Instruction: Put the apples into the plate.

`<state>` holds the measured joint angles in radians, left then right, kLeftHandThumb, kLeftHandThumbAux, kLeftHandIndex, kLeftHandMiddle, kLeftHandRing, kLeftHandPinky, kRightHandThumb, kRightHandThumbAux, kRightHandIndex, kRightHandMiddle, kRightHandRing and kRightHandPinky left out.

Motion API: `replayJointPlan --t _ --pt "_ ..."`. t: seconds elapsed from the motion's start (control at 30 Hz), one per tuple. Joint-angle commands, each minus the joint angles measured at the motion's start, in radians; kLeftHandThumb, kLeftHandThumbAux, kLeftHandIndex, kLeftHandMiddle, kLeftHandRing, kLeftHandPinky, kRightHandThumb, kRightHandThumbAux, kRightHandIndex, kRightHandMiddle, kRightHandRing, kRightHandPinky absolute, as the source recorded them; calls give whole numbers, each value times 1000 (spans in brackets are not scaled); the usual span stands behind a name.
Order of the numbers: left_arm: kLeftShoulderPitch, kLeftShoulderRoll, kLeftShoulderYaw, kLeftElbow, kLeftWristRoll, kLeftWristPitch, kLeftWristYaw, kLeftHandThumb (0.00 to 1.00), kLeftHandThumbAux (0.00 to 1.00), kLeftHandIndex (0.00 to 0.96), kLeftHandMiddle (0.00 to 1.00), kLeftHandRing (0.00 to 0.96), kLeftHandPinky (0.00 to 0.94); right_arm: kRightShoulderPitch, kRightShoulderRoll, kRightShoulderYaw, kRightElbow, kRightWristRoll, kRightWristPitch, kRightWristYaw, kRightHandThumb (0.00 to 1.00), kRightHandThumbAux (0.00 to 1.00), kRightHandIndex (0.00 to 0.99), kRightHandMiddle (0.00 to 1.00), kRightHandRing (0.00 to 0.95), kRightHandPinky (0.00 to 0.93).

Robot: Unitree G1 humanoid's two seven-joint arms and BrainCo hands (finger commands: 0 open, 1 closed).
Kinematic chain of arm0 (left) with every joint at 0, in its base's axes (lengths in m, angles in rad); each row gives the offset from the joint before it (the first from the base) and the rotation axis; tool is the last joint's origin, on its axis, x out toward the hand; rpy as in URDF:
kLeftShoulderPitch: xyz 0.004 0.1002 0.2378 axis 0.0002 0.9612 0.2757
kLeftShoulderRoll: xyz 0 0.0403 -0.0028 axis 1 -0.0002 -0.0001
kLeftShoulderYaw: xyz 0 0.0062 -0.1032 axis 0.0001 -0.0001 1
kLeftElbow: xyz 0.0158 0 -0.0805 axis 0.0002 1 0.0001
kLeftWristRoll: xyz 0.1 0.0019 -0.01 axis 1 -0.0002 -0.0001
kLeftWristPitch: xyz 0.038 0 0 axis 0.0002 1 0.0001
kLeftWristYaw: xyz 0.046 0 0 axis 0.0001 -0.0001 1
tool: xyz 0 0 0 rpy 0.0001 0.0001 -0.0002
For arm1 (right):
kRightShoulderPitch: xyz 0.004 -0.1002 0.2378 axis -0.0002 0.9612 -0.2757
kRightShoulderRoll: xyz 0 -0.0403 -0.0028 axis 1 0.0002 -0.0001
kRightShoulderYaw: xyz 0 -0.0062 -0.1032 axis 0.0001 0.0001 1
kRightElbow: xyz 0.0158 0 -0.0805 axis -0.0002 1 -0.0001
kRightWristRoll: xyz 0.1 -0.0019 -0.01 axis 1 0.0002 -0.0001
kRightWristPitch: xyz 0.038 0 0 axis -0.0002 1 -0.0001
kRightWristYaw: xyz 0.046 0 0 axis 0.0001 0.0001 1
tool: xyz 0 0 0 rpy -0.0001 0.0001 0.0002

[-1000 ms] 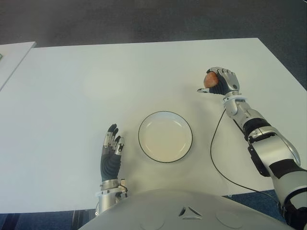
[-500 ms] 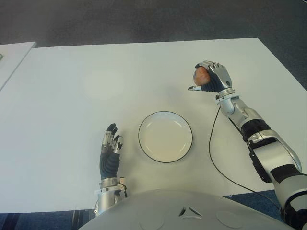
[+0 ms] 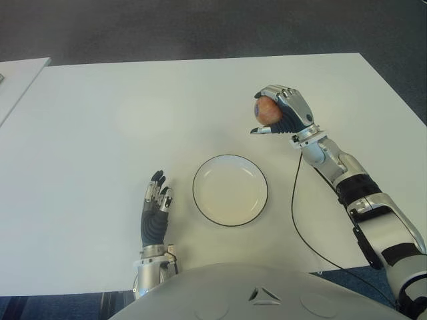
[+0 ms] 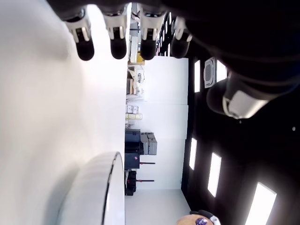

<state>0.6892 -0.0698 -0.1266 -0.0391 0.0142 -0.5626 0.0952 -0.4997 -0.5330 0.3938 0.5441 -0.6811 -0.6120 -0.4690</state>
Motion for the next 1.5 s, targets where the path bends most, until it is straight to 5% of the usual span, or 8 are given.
replayJointPlan --t 0.03,0.83,1.2,1.5 --pt "-4 1 9 18 -9 -1 -11 54 444 0 0 0 0 54 -2 -4 -98 -12 -18 50 857 674 402 536 858 837" --pt "-3 -9 8 22 12 -13 -3 56 454 0 0 0 0 178 13 68 -345 -185 -143 92 855 673 403 536 831 812" --pt "-9 -3 9 34 16 -23 -7 53 474 0 0 0 0 225 -17 67 -445 -171 -180 225 853 674 399 530 819 808" --pt "-7 -5 8 32 31 -18 0 46 467 0 0 0 0 191 -53 79 -455 -226 -236 284 852 675 398 527 813 806"
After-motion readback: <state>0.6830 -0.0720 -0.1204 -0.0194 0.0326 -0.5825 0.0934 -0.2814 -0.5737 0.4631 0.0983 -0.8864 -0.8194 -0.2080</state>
